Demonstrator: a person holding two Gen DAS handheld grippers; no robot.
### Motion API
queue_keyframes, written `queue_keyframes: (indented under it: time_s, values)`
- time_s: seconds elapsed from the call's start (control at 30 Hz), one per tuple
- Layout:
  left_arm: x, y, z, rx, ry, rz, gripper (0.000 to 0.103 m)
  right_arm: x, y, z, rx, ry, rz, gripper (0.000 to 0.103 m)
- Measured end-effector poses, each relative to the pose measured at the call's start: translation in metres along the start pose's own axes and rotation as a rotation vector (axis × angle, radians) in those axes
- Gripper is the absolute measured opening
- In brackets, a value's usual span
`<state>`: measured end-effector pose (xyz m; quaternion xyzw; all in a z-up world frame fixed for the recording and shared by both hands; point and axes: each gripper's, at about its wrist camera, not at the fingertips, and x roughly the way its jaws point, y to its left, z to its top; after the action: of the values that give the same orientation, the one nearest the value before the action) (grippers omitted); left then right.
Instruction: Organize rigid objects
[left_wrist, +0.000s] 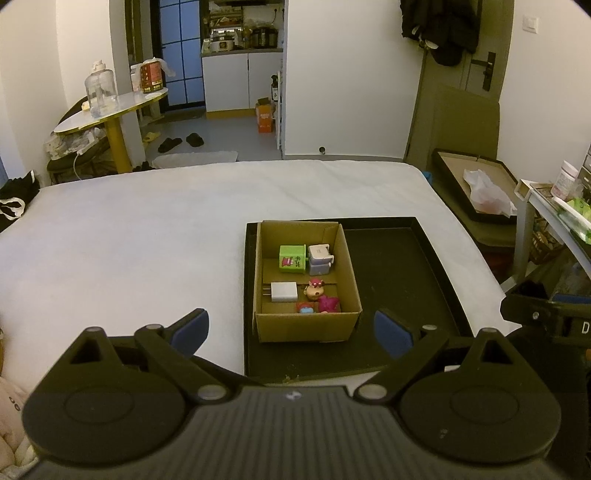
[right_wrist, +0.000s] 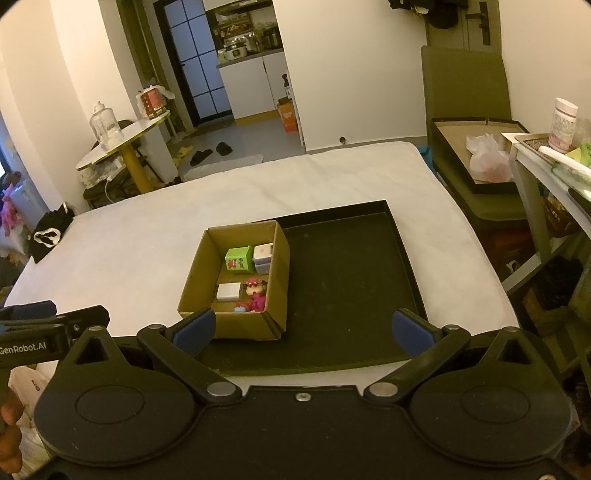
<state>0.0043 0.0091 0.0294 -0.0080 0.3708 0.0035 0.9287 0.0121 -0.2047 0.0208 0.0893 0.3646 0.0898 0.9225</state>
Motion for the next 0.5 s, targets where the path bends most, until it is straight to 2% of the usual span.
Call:
queue_keyframes:
  time_s: [0.5]
  values:
    - [0.0012,-0.0057,-0.0013,0.001,0.004,-0.017,0.095,0.0003,-0.0001,-0.0012,0.002,0.006,-0.005,0.103]
